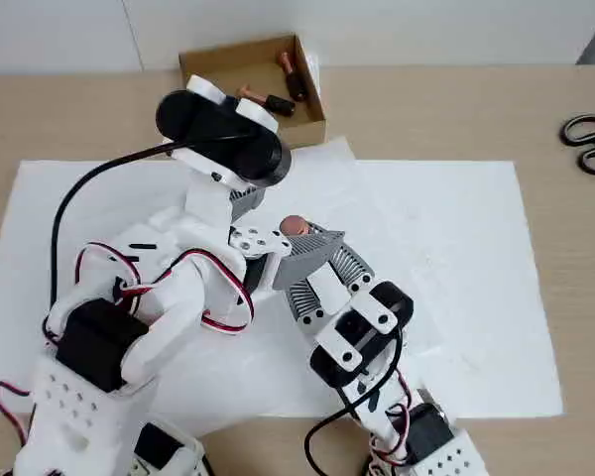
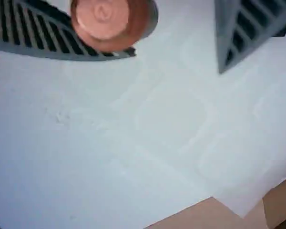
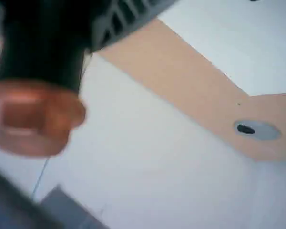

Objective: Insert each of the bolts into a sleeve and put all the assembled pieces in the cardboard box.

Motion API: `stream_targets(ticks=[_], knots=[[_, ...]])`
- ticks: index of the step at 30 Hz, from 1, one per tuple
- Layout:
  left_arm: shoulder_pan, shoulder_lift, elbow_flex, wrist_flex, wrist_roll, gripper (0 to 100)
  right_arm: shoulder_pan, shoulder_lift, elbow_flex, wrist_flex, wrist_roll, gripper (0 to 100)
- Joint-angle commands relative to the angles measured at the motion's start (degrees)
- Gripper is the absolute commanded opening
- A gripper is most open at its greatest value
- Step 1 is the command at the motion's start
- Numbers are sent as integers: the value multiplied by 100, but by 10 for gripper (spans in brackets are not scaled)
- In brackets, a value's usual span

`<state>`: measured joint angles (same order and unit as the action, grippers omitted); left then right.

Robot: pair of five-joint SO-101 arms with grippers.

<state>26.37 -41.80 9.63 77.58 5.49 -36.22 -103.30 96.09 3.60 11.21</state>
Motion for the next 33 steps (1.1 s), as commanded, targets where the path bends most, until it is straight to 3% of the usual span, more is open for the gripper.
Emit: stream_targets(ticks=[1, 6, 10, 15, 17, 21, 25, 28, 33], knots=[[-185, -26, -435, -229, 0, 328, 4, -75, 18, -57, 35, 4], [-1600, -26, -1402, -765, 457, 327, 92, -66, 18, -57, 35, 4], [-2321, -255, -1437, -229, 1134, 315, 268, -66, 18, -57, 35, 4], [-2848, -1354, -840, -44, 1231, 111, 444, -66, -18, -66, 35, 4], [-2840, -1820, -4, -44, 1046, 4, 523, -66, -158, -66, 35, 4], [-2602, -3033, 1807, -440, 985, 6, 840, -48, -703, 92, 26, 3], [-2224, -4413, 3547, -1723, 756, 6, 1235, 198, -1415, 989, 26, 3], [-1890, -5407, 4716, -2514, 308, 6, 1508, 752, -2048, 1024, 9, 3], [-1767, -6259, 5604, -2637, 237, 6, 1640, 2413, -3314, 1033, 0, 3]])
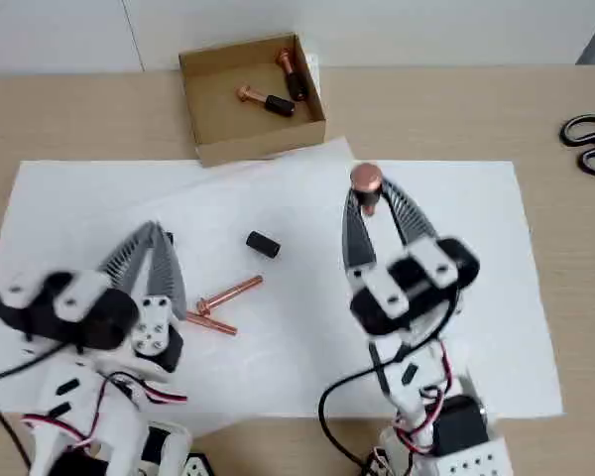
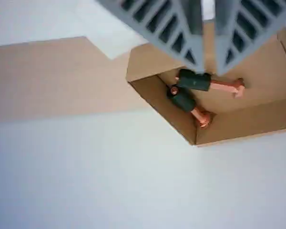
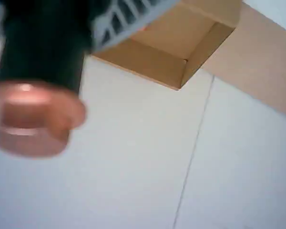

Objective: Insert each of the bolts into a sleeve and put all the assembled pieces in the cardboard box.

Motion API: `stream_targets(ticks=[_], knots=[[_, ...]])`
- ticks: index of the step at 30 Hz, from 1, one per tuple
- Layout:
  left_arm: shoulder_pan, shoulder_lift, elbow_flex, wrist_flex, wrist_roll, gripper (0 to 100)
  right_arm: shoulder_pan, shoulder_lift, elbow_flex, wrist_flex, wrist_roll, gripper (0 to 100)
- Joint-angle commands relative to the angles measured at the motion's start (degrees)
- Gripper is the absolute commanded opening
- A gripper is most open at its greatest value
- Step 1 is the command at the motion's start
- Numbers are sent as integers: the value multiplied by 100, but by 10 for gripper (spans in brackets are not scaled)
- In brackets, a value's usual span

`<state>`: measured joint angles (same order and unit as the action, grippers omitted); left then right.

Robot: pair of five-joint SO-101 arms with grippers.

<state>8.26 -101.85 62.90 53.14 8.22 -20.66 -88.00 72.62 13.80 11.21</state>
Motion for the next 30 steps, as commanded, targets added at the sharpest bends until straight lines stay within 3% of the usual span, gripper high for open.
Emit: stream_targets(ticks=[1, 18, 24, 30], knots=[[35, -220, 277, -185, -35, 6, 92, 1297, -1240, 40, 0, 3], [44, -193, 532, -229, -35, 6, 40, 8013, -5890, 171, -9, 3], [44, -193, 532, -229, -35, 6, -57, 9930, -8378, 2088, 18, 3], [44, -193, 541, -229, -35, 6, 127, 12031, -11411, 2923, 35, 3]])
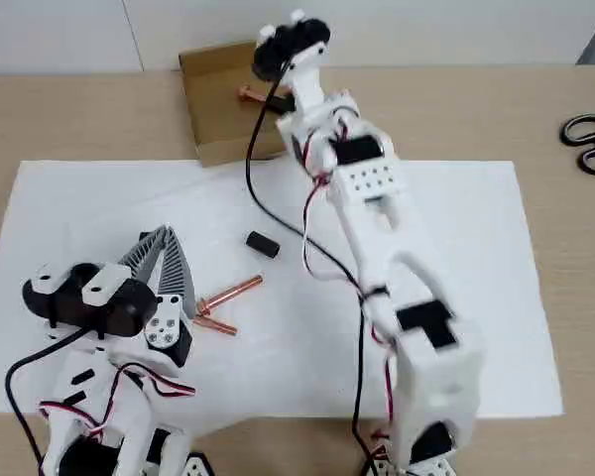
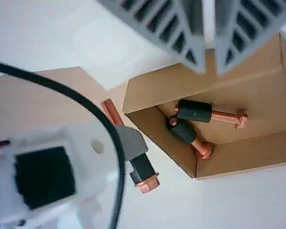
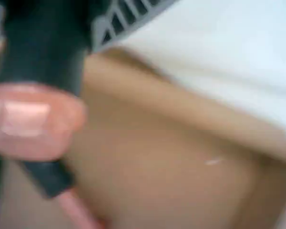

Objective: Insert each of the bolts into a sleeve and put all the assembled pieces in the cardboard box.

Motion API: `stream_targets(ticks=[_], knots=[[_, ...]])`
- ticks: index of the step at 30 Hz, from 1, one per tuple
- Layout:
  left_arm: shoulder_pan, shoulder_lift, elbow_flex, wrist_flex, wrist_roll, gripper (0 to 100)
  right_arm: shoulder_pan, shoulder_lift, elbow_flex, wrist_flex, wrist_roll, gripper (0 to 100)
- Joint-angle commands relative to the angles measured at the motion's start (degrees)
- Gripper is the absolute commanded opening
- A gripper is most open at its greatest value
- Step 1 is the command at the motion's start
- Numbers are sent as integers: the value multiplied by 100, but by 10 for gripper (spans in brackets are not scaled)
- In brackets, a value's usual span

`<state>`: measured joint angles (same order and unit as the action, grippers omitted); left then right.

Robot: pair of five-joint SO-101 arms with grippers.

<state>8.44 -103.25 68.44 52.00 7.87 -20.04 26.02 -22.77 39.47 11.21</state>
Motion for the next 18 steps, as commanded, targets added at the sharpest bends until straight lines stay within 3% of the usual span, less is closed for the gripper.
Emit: stream_targets(ticks=[1, 8, 18], knots=[[26, -53, -13, -114, 0, 6, 66, 910, -2338, 541, 35, 3], [26, -53, -13, -114, 0, 6, -84, 2334, -4844, 945, 791, 3], [26, -53, -13, -114, 0, 6, -567, 3626, -5565, 110, 1969, 3]])
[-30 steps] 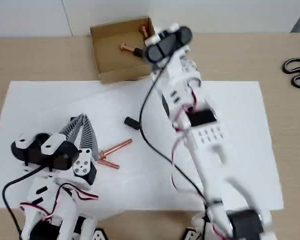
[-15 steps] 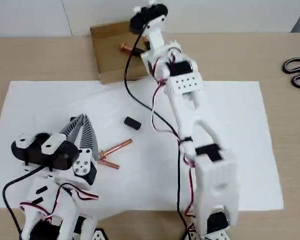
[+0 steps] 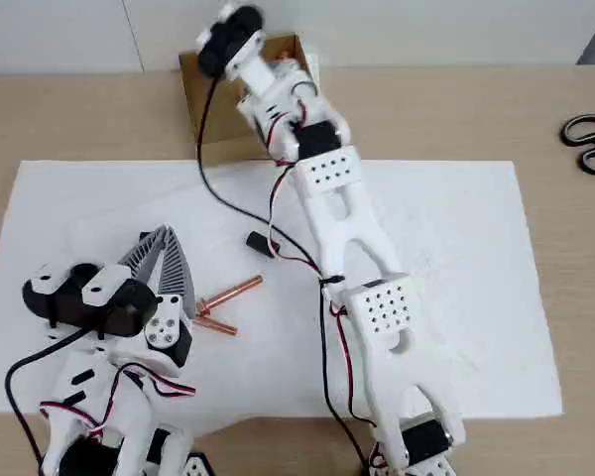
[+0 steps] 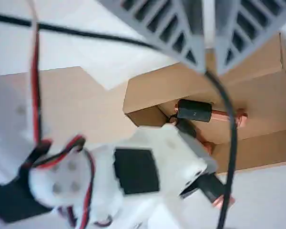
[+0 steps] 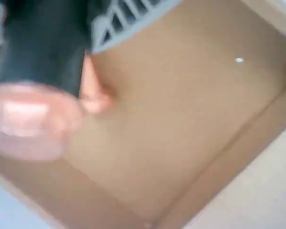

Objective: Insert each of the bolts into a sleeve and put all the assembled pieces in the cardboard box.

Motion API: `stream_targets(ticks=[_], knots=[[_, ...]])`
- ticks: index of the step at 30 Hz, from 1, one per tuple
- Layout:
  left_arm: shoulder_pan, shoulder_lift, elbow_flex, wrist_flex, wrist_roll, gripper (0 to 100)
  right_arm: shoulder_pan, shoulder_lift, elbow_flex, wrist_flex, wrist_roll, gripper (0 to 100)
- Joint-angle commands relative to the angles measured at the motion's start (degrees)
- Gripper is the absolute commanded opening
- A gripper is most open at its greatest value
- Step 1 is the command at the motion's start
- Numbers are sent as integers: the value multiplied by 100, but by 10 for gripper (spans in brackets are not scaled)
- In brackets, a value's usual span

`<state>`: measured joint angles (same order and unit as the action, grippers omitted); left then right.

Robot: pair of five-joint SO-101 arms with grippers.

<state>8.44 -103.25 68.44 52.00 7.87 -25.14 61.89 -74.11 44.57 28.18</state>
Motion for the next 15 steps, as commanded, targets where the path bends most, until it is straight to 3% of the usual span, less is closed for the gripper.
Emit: stream_targets(ticks=[1, 15], knots=[[26, -53, -13, -114, 0, 6, -57, 145, -431, -523, 316, 3], [26, -53, -13, -114, 0, 6, 136, 804, -457, -1341, 360, 28]])
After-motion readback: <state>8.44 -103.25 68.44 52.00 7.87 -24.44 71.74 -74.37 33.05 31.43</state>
